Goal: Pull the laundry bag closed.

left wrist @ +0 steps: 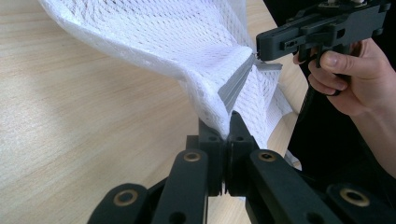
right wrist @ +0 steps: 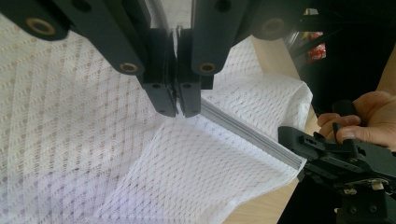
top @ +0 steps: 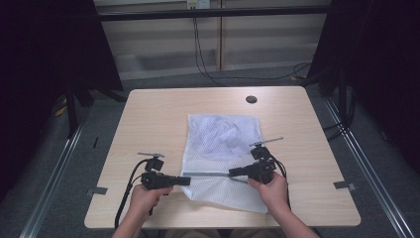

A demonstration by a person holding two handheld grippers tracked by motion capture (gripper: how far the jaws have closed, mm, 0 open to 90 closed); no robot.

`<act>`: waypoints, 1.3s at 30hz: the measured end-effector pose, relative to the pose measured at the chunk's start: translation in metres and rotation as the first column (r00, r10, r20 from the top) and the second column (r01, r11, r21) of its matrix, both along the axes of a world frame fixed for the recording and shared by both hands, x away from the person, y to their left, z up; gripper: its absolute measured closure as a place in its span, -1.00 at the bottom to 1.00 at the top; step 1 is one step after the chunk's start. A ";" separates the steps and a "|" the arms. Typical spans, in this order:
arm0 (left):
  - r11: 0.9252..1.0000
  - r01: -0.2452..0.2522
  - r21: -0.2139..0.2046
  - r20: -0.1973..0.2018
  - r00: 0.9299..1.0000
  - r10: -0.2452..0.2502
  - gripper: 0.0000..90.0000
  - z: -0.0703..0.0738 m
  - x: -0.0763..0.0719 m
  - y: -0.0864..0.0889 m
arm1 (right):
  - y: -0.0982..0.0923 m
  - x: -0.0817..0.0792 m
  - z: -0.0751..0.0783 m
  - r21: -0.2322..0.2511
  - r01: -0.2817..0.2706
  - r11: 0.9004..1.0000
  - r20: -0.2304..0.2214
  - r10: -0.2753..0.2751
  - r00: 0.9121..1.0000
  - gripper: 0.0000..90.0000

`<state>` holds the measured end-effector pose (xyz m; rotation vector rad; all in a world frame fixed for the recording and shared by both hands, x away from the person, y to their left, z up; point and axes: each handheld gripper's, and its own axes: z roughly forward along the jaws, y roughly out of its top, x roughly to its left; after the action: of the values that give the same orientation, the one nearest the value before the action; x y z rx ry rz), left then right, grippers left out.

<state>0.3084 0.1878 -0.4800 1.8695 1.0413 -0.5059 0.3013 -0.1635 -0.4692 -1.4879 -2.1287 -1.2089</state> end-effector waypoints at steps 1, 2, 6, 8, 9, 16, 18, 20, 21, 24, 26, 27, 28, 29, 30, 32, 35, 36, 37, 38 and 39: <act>1.000 -0.004 0.001 -0.001 1.000 0.004 0.96 0.000 0.000 0.000 | 0.000 0.000 0.000 0.003 0.002 1.000 -0.002 -0.002 1.000 0.93; 1.000 -0.005 0.002 -0.001 1.000 0.005 0.96 0.000 0.000 0.000 | -0.001 0.000 0.000 0.003 0.000 1.000 -0.002 0.000 1.000 0.93; 1.000 0.000 0.004 0.002 1.000 0.000 0.96 0.000 0.000 0.001 | -0.004 0.000 0.000 0.007 0.004 1.000 -0.003 -0.004 1.000 0.93; 1.000 -0.009 0.001 -0.001 1.000 0.009 0.96 0.000 -0.001 -0.001 | -0.005 -0.001 0.000 0.008 0.006 1.000 0.000 -0.006 1.000 0.93; 1.000 -0.010 -0.003 -0.011 1.000 0.010 0.96 0.000 -0.001 -0.001 | -0.005 -0.001 0.001 0.003 0.004 1.000 0.003 -0.004 1.000 0.93; 1.000 -0.009 -0.004 -0.006 1.000 0.009 0.96 0.000 -0.001 -0.001 | -0.008 -0.001 0.001 0.008 0.007 1.000 -0.002 -0.007 1.000 0.93; 1.000 -0.011 -0.005 -0.012 1.000 0.011 0.96 0.000 -0.001 -0.001 | -0.008 -0.002 0.002 0.003 0.008 1.000 0.003 -0.008 1.000 0.93; 1.000 -0.008 -0.001 -0.005 1.000 0.008 0.96 0.000 -0.001 -0.001 | -0.008 -0.002 0.002 0.004 0.007 1.000 0.001 -0.007 1.000 0.93; 1.000 -0.006 0.000 -0.004 1.000 0.006 0.96 0.000 -0.001 -0.001 | -0.009 -0.002 0.001 0.006 0.006 1.000 0.002 -0.006 1.000 0.93; 1.000 -0.006 -0.003 -0.012 1.000 0.006 0.96 0.000 -0.001 -0.001 | -0.009 -0.002 0.000 0.007 0.000 1.000 0.001 0.000 1.000 0.93; 1.000 -0.006 0.002 -0.006 1.000 0.006 0.96 0.000 -0.001 0.000 | -0.010 -0.003 0.001 -0.001 0.002 1.000 0.002 -0.002 1.000 0.93; 1.000 -0.007 0.004 -0.003 1.000 0.007 0.96 0.000 -0.001 0.000 | -0.011 -0.003 0.000 0.004 0.005 1.000 0.003 -0.005 1.000 0.93; 1.000 -0.005 0.004 -0.003 1.000 0.005 0.96 0.000 -0.001 0.000 | -0.012 -0.003 0.000 0.001 0.008 1.000 0.000 -0.008 1.000 0.93; 1.000 -0.003 0.005 -0.002 1.000 0.003 0.96 -0.001 -0.001 0.000 | -0.012 -0.004 0.000 0.009 0.012 1.000 -0.003 -0.012 1.000 0.93; 1.000 -0.004 0.002 -0.009 1.000 0.004 0.96 -0.001 -0.001 -0.001 | -0.013 -0.004 0.000 0.015 0.010 1.000 -0.002 -0.010 1.000 0.93; 1.000 -0.005 0.005 -0.009 1.000 0.005 0.96 -0.001 -0.001 -0.001 | -0.013 -0.004 0.000 0.009 0.008 1.000 -0.001 -0.008 1.000 0.93; 1.000 -0.005 0.004 -0.009 1.000 0.005 0.96 -0.001 -0.001 -0.001 | -0.014 -0.004 0.000 0.010 0.006 1.000 0.000 -0.006 1.000 0.93; 1.000 -0.005 0.004 -0.009 1.000 0.005 0.96 -0.001 -0.001 -0.001 | -0.014 -0.004 0.000 0.009 0.004 1.000 0.000 -0.004 1.000 0.93; 1.000 -0.004 0.004 -0.010 1.000 0.004 0.96 -0.001 -0.001 -0.001 | -0.014 -0.004 0.000 0.010 0.004 1.000 0.001 -0.004 1.000 0.93; 1.000 -0.005 0.004 -0.010 1.000 0.005 0.96 -0.001 -0.001 -0.001 | -0.014 -0.004 0.000 0.011 0.004 1.000 0.001 -0.004 1.000 0.93; 1.000 -0.005 0.004 -0.010 1.000 0.005 0.96 -0.001 -0.001 -0.001 | -0.014 -0.005 0.000 0.010 0.004 1.000 0.002 -0.005 1.000 0.93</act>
<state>0.3075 0.1868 -0.4806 1.8688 1.0539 -0.5110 0.2968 -0.1776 -0.4694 -1.4885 -2.1185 -1.2221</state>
